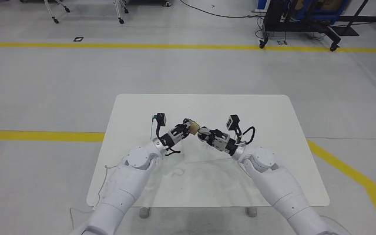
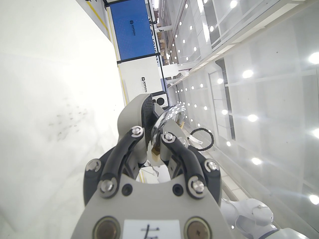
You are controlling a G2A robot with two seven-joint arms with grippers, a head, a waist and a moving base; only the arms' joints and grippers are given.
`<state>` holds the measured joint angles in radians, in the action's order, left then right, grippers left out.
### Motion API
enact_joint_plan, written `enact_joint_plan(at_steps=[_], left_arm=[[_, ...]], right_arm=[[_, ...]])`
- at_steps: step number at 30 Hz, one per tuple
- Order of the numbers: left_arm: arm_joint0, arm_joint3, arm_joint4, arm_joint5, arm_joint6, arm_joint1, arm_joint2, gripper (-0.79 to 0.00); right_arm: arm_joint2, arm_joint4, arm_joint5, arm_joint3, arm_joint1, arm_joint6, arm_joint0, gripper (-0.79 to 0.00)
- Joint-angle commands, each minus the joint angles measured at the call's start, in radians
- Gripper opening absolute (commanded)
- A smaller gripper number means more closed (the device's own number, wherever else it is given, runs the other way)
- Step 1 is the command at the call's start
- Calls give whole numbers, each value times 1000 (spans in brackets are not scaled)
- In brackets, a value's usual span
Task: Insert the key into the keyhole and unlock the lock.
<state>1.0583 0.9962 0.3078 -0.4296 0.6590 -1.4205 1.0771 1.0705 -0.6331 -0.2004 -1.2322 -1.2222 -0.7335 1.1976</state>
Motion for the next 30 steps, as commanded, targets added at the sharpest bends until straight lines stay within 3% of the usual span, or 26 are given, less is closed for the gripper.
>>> enact_joint_plan(at_steps=[1, 4, 6, 7, 9, 12, 13, 15, 17, 21, 30], left_arm=[[3, 4, 5, -4, -1, 1, 3, -785], [7, 6, 21, -3, 4, 1, 7, -785], [8, 5, 45, 2, 16, 1, 11, -785], [9, 5, 63, 4, 25, 1, 14, -785], [9, 0, 110, 10, 55, 2, 24, -785], [8, -10, 167, 13, 94, 2, 35, -785], [7, -14, 186, 16, 110, 2, 38, -785], [4, -24, 225, 22, 140, 2, 45, -785], [0, -36, 249, 27, 160, 2, 49, -785], [-8, -54, 261, 34, 167, 1, 49, -785], [-19, -66, 204, 81, 46, -7, 25, -785]], right_arm=[[2, -1, -3, -4, -1, -5, 1, -785], [6, 44, -19, -11, 1, -4, -4, -591], [9, 87, -27, -24, 4, 2, -4, -523], [13, 116, -32, -31, 6, 9, -4, -551], [23, 165, -35, -53, 11, 25, 4, -536], [39, 218, -36, -82, 18, 40, 16, -397], [46, 240, -36, -93, 21, 45, 21, -206], [63, 307, -34, -118, 28, 63, 29, 0], [80, 381, -36, -150, 36, 79, 37, 0], [80, 381, -36, -150, 36, 79, 37, 0], [80, 381, -36, -150, 36, 79, 37, 0]])
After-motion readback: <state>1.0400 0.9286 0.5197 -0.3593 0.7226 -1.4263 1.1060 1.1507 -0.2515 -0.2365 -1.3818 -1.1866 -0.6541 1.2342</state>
